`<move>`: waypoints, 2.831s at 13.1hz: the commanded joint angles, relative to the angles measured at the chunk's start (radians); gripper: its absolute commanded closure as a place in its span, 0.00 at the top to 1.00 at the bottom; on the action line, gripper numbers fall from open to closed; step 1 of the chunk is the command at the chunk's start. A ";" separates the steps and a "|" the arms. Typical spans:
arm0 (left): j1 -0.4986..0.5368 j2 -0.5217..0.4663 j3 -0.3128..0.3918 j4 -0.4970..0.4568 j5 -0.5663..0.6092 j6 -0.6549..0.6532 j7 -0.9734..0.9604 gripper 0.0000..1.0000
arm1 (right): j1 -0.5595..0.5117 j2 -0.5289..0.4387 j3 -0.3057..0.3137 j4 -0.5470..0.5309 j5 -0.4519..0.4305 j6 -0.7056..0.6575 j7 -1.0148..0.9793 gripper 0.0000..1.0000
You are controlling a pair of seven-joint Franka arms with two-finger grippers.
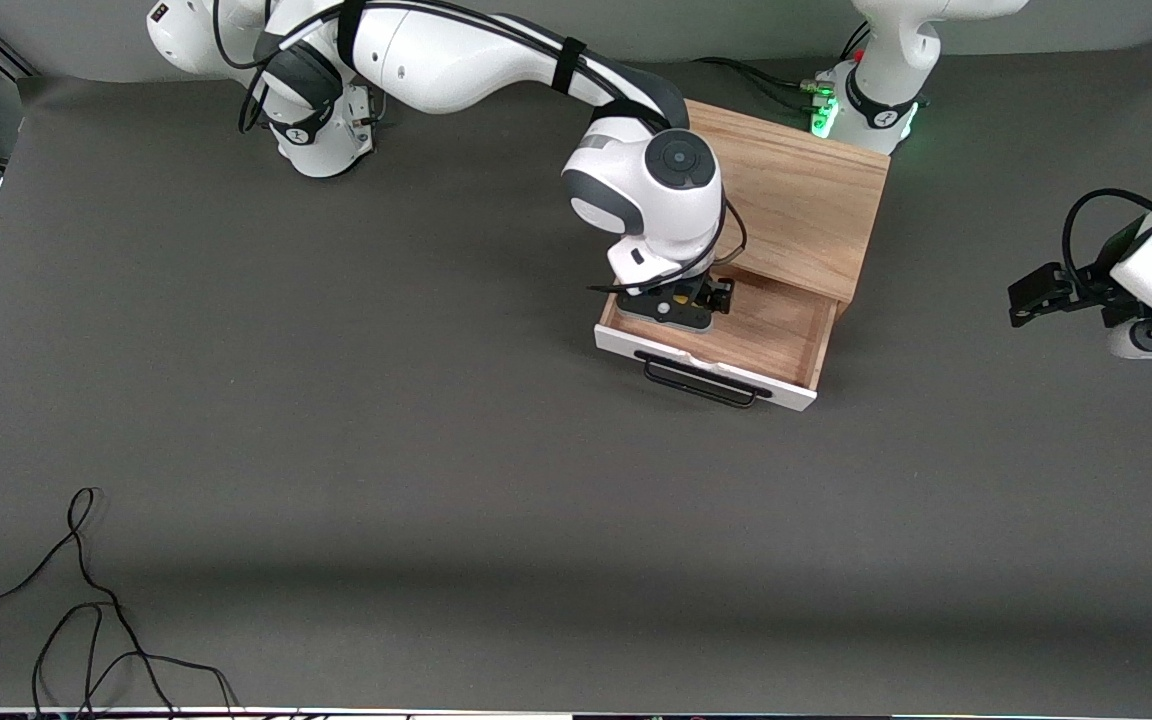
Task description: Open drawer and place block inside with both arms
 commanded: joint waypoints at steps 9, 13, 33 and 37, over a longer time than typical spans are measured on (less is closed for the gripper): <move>0.009 -0.004 0.005 0.019 -0.038 -0.012 0.029 1.00 | -0.226 -0.301 0.063 0.009 -0.028 -0.308 -0.222 1.00; 0.006 -0.009 0.006 0.014 -0.044 -0.023 0.027 1.00 | -0.375 -0.461 0.058 -0.113 0.002 -0.368 -0.473 1.00; -0.002 0.002 0.005 0.016 -0.031 -0.049 0.011 1.00 | -0.592 -0.838 -0.443 -0.545 0.260 -0.306 -1.271 1.00; -0.003 0.002 0.005 0.016 -0.030 -0.049 0.009 1.00 | -0.587 -0.825 -0.448 -0.542 0.216 -0.312 -1.257 1.00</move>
